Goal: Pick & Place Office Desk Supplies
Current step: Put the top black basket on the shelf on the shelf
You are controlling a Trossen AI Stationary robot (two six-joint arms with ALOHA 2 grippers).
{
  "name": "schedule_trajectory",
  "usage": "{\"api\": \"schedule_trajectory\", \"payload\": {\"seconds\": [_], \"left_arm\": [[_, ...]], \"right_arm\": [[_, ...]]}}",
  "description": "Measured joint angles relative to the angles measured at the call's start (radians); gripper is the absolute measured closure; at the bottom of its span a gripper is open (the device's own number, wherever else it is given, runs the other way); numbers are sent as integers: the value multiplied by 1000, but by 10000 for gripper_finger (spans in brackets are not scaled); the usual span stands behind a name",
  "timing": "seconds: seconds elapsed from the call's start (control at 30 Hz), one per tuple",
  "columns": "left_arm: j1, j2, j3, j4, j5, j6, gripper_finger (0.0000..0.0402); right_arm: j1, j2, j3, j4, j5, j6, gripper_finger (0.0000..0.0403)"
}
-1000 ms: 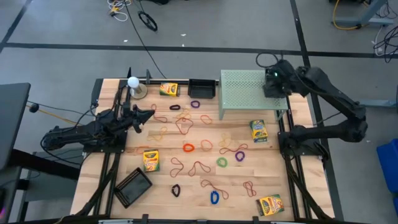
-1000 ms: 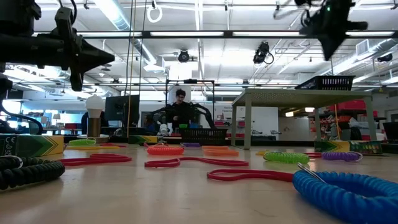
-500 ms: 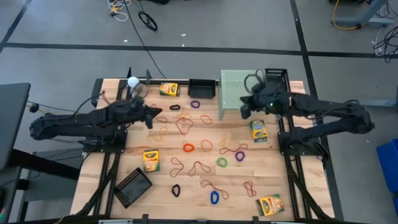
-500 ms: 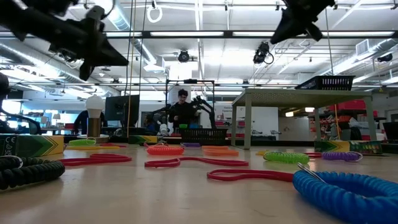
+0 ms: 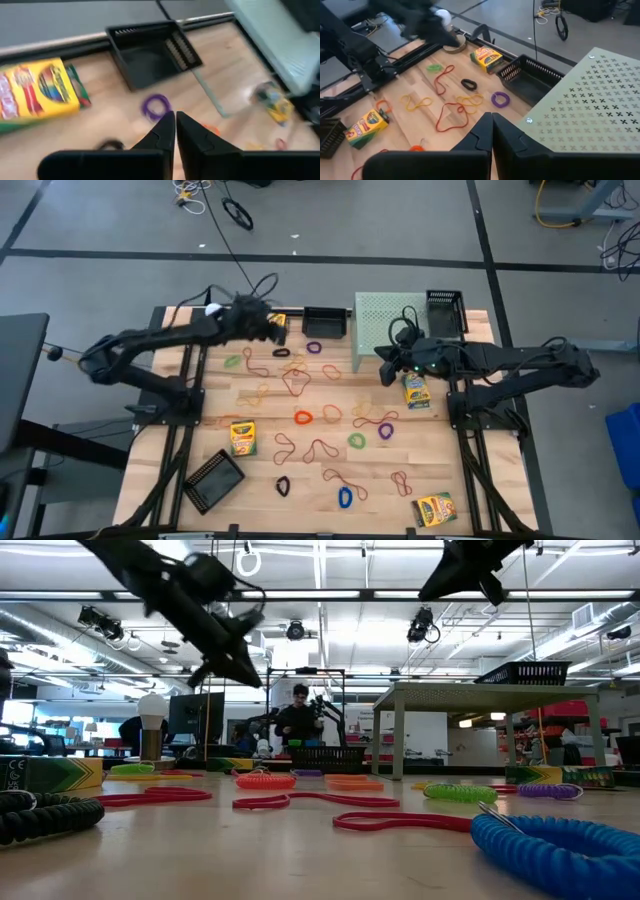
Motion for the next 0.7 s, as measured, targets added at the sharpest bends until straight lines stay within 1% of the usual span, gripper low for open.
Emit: {"api": "schedule_trajectory", "payload": {"seconds": [0.1, 0.2, 0.3, 0.37, 0.43, 0.57, 0.7], "left_arm": [[54, 132, 97, -4, 56, 58, 343], [84, 255, 202, -41, 91, 76, 314], [100, 365, 301, -122, 90, 85, 287], [106, 428, 358, -160, 68, 101, 269], [107, 480, 403, -180, 46, 107, 251], [106, 556, 460, -180, 43, 93, 219], [108, 607, 484, -186, 31, 56, 204]], "right_arm": [[1, 0, 0, 2, 7, 0, 396], [1, 0, 0, 2, 21, 0, 396], [1, 0, 0, 2, 25, 4, 396], [1, 0, 0, 2, 25, 5, 396], [1, 0, 0, 2, 25, 6, 396], [1, 0, 0, 1, 31, 7, 396], [1, 0, 0, 6, 45, 7, 396]]}}
